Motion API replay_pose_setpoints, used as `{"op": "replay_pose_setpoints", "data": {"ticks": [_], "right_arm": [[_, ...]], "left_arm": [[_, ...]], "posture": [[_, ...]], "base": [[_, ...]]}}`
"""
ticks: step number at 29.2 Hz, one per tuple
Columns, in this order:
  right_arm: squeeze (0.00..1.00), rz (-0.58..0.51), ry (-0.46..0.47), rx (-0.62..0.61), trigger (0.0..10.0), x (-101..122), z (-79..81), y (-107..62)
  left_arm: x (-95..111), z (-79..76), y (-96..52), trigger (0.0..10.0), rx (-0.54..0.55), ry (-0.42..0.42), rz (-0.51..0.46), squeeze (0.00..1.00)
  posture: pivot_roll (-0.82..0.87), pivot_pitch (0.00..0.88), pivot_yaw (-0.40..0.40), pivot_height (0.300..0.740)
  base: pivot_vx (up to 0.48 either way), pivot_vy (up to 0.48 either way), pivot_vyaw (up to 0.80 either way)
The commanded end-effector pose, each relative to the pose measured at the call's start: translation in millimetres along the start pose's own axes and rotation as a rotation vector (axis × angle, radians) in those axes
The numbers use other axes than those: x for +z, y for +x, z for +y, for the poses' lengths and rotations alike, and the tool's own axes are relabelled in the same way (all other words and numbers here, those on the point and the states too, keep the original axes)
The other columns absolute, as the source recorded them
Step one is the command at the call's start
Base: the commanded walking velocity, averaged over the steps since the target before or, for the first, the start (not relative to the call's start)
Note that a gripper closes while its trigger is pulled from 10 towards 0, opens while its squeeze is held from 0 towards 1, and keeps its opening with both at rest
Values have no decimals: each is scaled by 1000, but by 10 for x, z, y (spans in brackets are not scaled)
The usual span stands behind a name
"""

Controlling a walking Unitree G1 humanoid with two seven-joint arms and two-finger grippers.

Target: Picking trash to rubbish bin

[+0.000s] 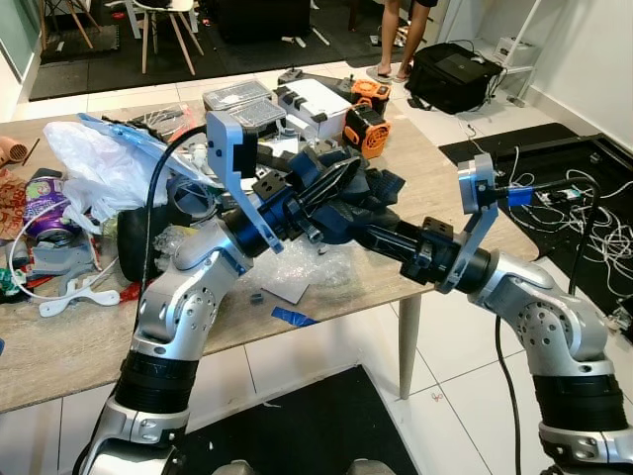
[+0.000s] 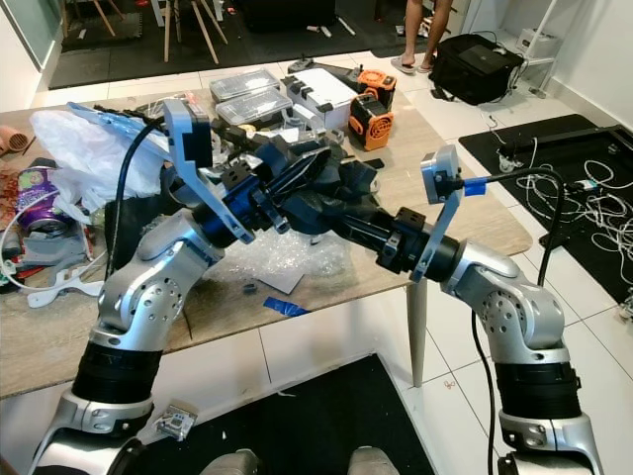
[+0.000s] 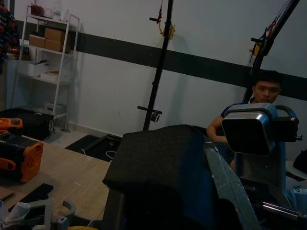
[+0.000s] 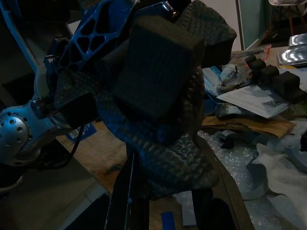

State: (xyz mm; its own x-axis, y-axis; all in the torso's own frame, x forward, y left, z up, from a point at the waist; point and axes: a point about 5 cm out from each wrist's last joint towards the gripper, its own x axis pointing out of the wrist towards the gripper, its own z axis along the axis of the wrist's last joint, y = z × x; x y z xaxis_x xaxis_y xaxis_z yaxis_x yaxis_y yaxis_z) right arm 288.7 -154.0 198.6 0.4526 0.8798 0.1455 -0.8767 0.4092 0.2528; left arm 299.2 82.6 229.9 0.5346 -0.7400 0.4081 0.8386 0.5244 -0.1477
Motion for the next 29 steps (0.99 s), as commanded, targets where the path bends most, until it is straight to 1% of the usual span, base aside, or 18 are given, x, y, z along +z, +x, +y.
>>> {"op": "replay_pose_setpoints", "data": {"ticks": [1,2,3,13,18,23,24,25,26,29], "right_arm": [[0,-45,-58,86,10000,123,97,-2],[149,-62,-49,78,10000,140,82,0],[1000,-73,-45,80,10000,152,78,-1],[1000,-89,-49,83,10000,175,73,-22],[1000,-89,-50,81,10000,177,72,-26],[1000,-60,-55,86,10000,148,85,-33],[341,-53,-55,83,10000,137,84,-32],[341,-49,-56,81,10000,130,82,-32],[0,-43,-58,75,10000,119,76,-33],[0,-32,-61,62,10000,99,61,-37]], "left_arm": [[42,344,-260,0,235,52,10,0],[32,336,-252,0,232,50,11,0],[22,329,-245,0,228,47,11,0],[15,317,-230,0,216,44,11,0],[22,326,-237,0,215,55,12,0],[70,384,-295,0,240,108,15,0],[86,394,-304,4118,252,117,12,0],[96,402,-311,4118,261,123,10,0],[106,410,-322,10000,271,127,7,0],[107,436,-357,10000,301,128,9,0]], "posture": [[-74,0,-24,740],[-75,0,-25,740],[-74,0,-25,740],[-75,0,-22,740],[-75,0,-22,740],[-74,0,-24,740],[-74,0,-24,740],[-74,0,-24,740],[-74,0,-24,740],[-72,0,-24,740]], "base": [[0,0,0],[0,0,0],[0,0,0],[0,0,0],[0,0,0],[0,0,0],[0,0,0],[0,0,0],[0,0,0],[0,0,0]]}}
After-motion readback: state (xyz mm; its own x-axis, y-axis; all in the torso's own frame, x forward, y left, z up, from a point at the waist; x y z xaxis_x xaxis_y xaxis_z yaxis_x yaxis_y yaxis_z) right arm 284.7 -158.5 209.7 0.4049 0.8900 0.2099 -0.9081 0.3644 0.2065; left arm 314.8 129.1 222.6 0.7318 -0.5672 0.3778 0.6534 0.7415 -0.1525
